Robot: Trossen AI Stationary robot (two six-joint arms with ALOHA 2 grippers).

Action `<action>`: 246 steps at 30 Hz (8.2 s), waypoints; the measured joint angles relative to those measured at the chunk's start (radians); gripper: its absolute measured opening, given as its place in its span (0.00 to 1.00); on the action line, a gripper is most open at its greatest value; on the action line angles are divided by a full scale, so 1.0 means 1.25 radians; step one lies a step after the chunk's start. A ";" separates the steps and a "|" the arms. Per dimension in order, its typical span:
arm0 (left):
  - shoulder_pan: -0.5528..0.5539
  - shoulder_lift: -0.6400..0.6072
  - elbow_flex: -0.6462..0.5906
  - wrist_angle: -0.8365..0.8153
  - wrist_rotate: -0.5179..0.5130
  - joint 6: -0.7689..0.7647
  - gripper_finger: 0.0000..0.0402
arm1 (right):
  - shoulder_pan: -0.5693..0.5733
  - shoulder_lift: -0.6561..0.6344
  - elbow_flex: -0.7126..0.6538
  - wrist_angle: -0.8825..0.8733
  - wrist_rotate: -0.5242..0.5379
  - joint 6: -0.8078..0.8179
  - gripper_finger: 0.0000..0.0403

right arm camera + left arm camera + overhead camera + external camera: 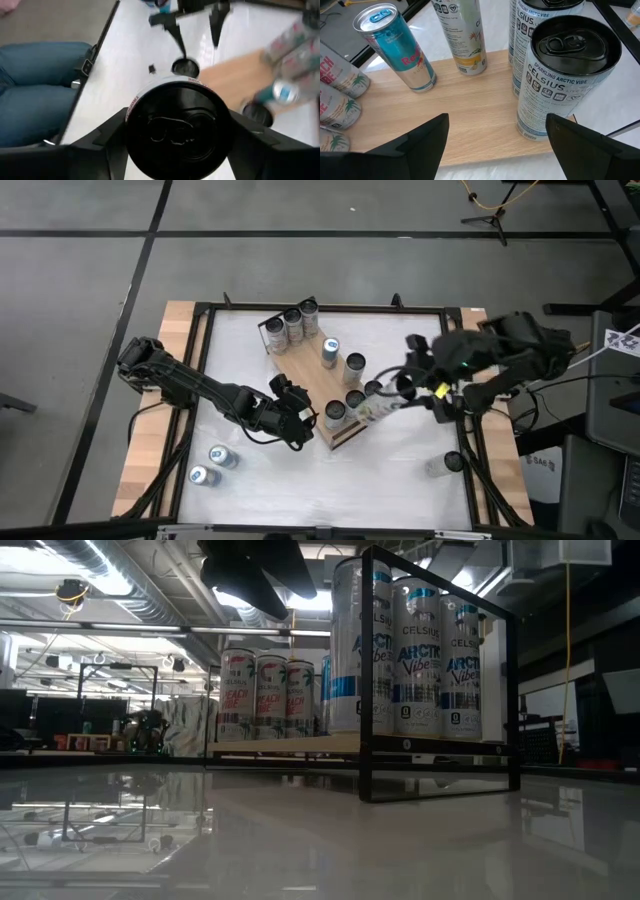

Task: Place canned beverage on shelf
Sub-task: Put the right white-orange soda can on the shelf and align with the other white-orange soda can, then put the top blue soda can on the shelf and align with the other blue soda can

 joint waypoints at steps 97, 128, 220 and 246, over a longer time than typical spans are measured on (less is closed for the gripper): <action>0.027 0.000 0.000 -0.120 -0.069 0.010 0.81 | -0.309 0.544 0.162 -0.048 -0.106 -0.567 0.66; 0.176 0.000 0.000 -0.014 -0.080 0.027 0.81 | -0.310 0.542 0.162 -0.038 -0.103 -0.547 0.66; 0.062 -0.038 0.216 0.028 0.121 0.231 0.81 | -0.312 0.390 0.229 -0.039 -0.064 -0.481 0.97; -0.110 -0.070 0.149 -0.286 0.240 -0.244 0.81 | -0.308 0.302 0.226 -0.065 -0.096 -0.399 0.97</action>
